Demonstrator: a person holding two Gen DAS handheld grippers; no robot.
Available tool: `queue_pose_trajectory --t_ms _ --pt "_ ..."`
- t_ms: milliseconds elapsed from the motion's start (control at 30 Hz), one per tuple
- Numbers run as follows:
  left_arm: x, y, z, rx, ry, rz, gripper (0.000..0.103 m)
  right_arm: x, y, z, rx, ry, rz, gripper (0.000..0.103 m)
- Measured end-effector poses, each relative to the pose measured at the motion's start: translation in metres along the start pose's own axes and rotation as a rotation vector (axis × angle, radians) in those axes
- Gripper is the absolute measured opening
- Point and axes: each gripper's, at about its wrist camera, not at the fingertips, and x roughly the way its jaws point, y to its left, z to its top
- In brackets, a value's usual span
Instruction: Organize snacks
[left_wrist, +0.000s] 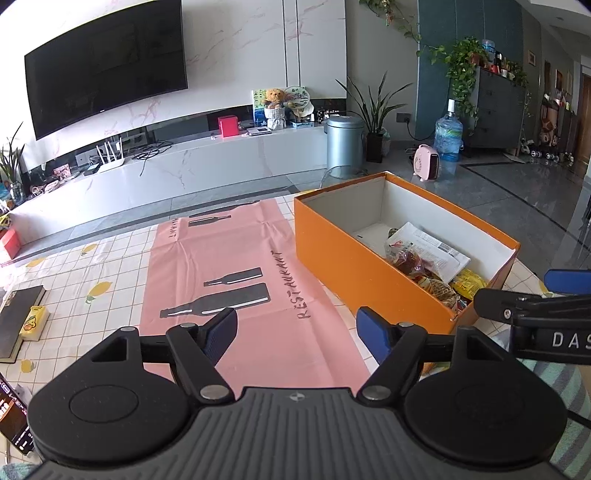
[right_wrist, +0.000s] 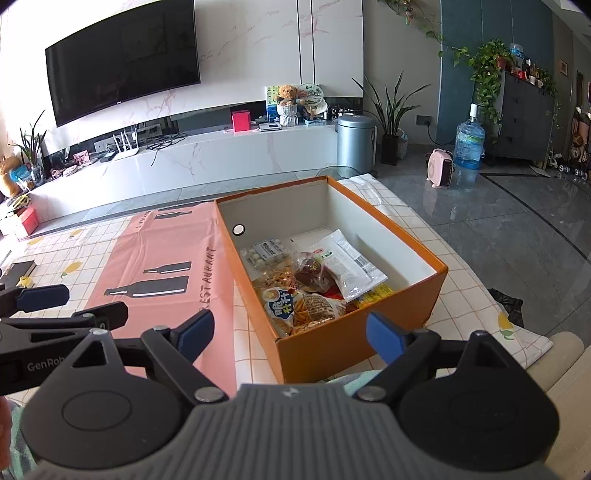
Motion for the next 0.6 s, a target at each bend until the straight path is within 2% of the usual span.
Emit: queue_pose_trajectory --t_ms 600 --pt "-0.0011 0.0094 0.0002 -0.024 0.013 0.019 0.086 0.0051 0.0105 0.0002 -0.021 -0.001 -0.021 0.089"
